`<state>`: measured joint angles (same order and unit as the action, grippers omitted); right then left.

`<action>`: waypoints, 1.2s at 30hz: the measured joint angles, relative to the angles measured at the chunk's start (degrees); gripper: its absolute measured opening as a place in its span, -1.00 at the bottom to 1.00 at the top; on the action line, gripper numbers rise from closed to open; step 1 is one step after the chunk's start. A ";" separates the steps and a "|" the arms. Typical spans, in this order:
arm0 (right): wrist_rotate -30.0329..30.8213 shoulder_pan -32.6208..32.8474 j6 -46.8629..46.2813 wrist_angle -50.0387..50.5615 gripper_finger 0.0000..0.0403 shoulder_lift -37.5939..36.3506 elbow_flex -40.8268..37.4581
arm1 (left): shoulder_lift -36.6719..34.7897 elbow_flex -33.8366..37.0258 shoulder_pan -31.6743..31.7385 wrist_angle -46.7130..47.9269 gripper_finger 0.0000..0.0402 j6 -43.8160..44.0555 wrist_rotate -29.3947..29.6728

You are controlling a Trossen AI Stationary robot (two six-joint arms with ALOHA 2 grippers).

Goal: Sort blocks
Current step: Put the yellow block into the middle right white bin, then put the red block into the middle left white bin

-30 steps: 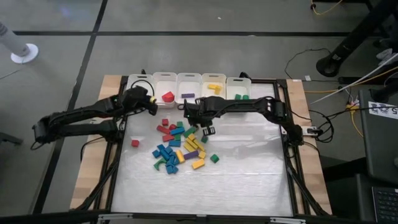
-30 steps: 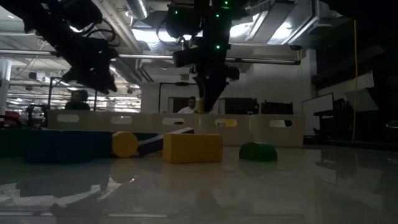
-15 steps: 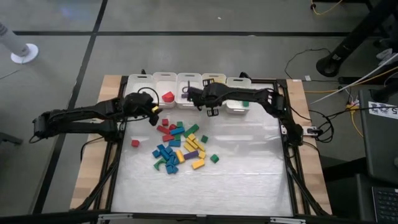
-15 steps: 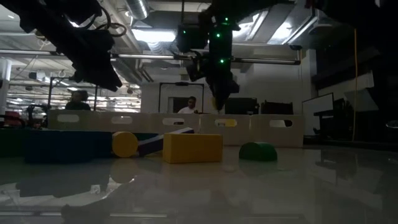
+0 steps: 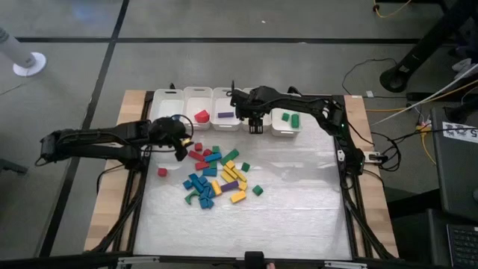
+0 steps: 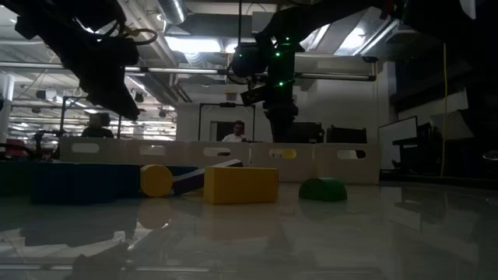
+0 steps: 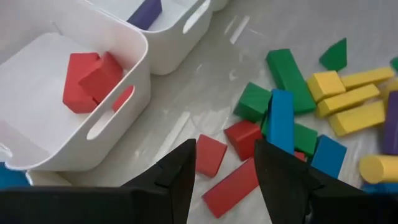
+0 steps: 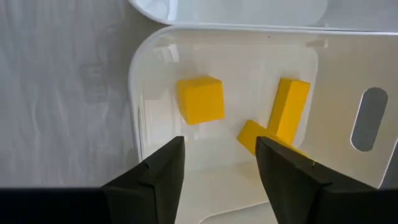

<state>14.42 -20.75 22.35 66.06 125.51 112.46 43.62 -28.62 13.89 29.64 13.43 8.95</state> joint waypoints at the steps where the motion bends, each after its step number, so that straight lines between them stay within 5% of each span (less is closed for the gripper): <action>1: 0.00 0.02 0.00 0.00 0.01 0.00 0.00 | 0.21 0.00 -0.07 -0.01 -0.25 -0.45 0.00; 9: -0.07 0.26 -0.02 0.00 0.08 0.00 -0.02 | 4.90 0.00 -1.20 -0.25 -0.23 -6.09 0.00; 22: -0.09 0.26 0.00 -0.07 0.08 0.00 -0.06 | 17.56 0.02 -1.18 -7.06 0.10 -12.79 0.03; 36: -0.13 0.26 0.00 -1.40 0.08 -0.07 -0.07 | 29.40 0.07 -1.05 -12.85 0.11 -16.56 0.74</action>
<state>14.28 -20.49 22.35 64.66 125.45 112.40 73.02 -28.55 12.84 16.79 -3.13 9.69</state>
